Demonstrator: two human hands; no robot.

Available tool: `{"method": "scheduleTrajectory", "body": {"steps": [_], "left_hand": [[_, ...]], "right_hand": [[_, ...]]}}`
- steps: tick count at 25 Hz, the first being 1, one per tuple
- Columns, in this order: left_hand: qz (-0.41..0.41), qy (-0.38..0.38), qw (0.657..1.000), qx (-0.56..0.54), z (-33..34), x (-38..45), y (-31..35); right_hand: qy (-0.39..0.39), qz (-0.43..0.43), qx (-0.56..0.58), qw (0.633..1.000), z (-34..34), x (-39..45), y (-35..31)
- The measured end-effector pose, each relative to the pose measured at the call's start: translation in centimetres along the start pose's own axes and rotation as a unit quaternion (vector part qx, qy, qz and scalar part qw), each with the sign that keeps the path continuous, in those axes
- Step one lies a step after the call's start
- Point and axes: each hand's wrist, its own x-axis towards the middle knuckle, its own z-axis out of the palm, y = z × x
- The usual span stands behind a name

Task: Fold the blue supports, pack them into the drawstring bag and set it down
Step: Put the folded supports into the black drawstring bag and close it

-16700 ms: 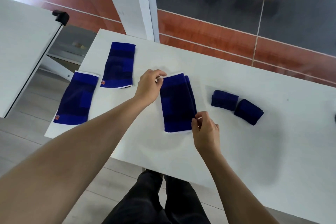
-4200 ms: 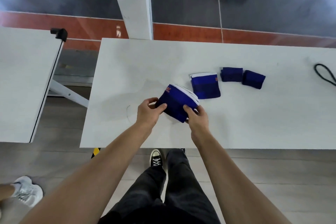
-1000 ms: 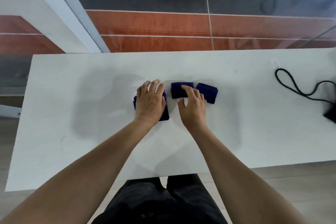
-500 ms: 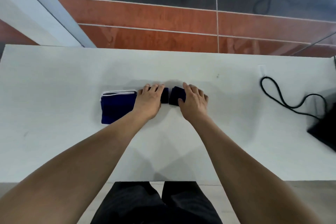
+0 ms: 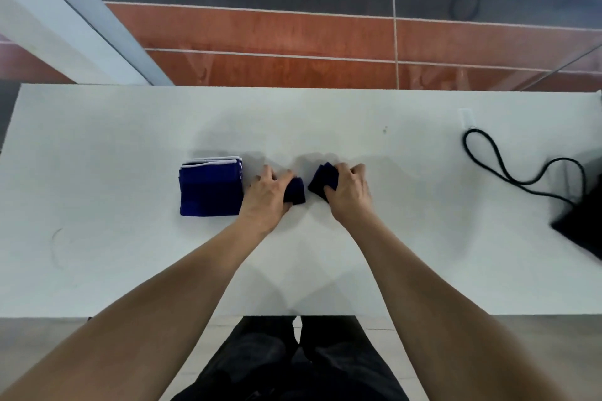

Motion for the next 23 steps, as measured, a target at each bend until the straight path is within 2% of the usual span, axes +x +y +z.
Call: {"method": "scheduleTrajectory", "body": {"steps": [4,12,17,23], "left_hand": [[0.031,-0.022,0.998,-0.054,0.1,-1.1,-0.1],[0.066,-0.037,0.995,-0.065,0.5,-3.5,3.5],[0.124,-0.035,0.986,-0.104,0.3,-4.5,10.6],[0.188,-0.008,0.965,-0.182,1.9,-7.4,22.6]], "right_hand": [[0.043,0.012,0.076,0.996,-0.5,-2.7,1.4],[0.132,0.065,0.139,0.979,-3.3,-9.2,5.3],[0.192,0.097,0.154,0.964,-6.7,-12.6,10.5],[0.232,0.117,0.158,0.953,-11.5,-17.1,19.7]]}}
